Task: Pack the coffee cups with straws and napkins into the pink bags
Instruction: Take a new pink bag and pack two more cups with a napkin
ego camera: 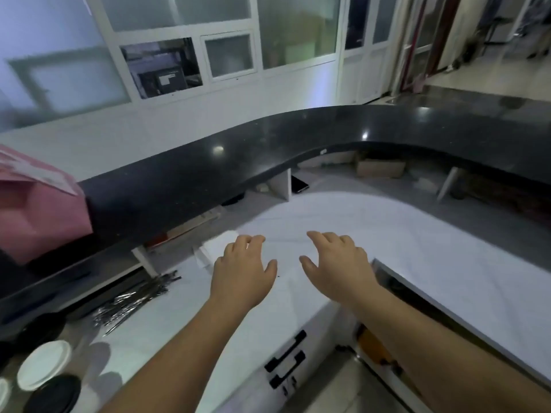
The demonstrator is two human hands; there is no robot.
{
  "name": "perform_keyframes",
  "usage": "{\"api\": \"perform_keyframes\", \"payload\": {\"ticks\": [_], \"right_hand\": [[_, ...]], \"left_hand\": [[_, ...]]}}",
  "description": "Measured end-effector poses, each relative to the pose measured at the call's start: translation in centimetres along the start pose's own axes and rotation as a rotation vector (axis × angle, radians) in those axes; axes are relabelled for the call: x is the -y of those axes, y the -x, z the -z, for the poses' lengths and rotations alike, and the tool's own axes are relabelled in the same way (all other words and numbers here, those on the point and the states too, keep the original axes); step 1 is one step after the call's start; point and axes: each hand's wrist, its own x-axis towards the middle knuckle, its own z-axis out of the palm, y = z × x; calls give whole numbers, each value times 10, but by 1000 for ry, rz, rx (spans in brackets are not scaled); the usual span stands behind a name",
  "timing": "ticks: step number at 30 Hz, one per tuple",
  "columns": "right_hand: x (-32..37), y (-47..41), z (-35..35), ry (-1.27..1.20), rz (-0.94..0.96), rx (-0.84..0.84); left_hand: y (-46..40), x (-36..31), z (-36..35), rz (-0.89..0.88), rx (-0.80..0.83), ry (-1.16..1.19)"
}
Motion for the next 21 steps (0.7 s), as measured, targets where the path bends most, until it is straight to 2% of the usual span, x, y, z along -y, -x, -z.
{"api": "perform_keyframes", "payload": {"ticks": [5, 10, 21], "right_hand": [[-120, 75, 46, -10, -142, -13], [-231, 152, 89, 11, -331, -52], [-423, 285, 158, 7, -801, -236]], "left_hand": [[32, -130, -32, -119, 66, -18], [67, -262, -65, -295, 124, 60], [95, -516, -123, -699, 282, 114]]}}
